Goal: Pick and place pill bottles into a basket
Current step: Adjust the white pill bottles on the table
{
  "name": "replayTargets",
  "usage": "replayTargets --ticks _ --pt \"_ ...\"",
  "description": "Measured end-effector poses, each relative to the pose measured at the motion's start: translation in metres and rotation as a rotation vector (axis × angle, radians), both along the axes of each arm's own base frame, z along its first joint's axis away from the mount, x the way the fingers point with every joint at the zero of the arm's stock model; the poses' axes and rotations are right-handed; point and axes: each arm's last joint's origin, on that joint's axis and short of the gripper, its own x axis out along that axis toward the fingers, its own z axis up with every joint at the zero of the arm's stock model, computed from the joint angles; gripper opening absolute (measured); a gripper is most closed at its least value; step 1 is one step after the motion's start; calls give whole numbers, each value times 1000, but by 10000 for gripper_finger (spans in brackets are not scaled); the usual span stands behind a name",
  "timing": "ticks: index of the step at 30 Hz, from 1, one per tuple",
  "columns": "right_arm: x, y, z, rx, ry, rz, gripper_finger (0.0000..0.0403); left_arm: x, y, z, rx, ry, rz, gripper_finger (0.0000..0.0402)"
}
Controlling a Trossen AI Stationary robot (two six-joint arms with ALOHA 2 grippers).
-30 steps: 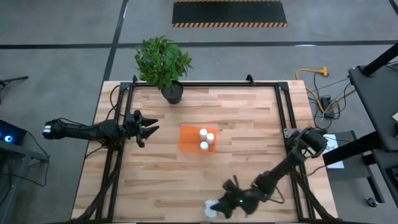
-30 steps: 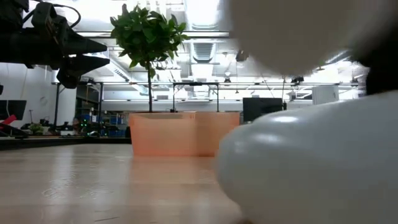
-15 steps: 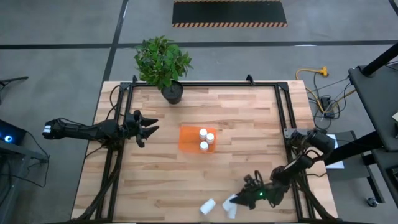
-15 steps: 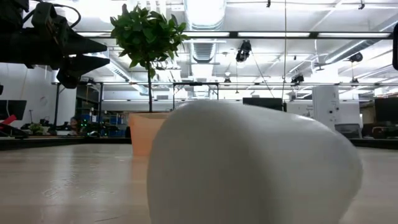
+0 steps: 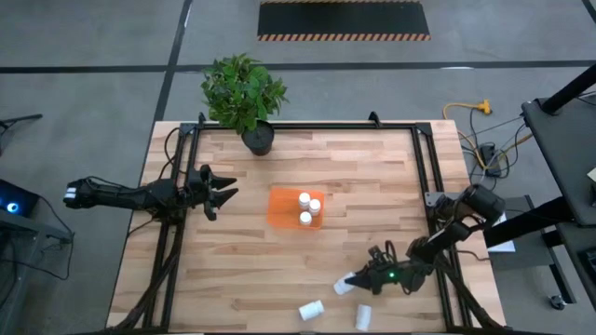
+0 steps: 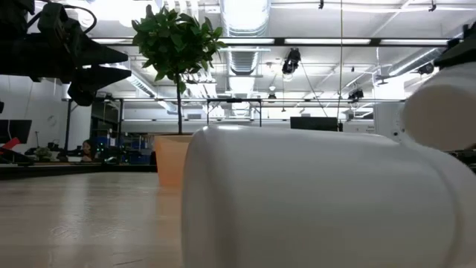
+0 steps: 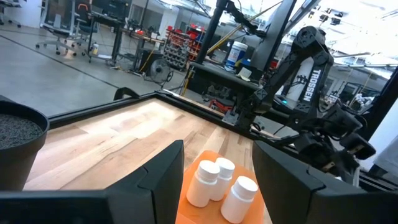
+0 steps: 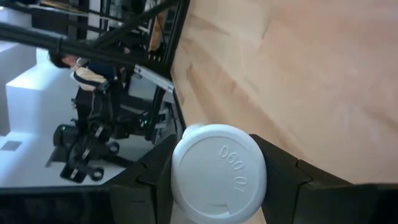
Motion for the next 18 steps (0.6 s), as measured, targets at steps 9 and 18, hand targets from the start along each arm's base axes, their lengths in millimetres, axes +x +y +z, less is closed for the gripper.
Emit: replayTargets --ticks 9,18 --pt "10 -16 11 48 -27 -67 157 0 0 0 0 0 0 173" --pt "13 -15 11 73 -9 -33 157 0 0 0 0 0 0 173"
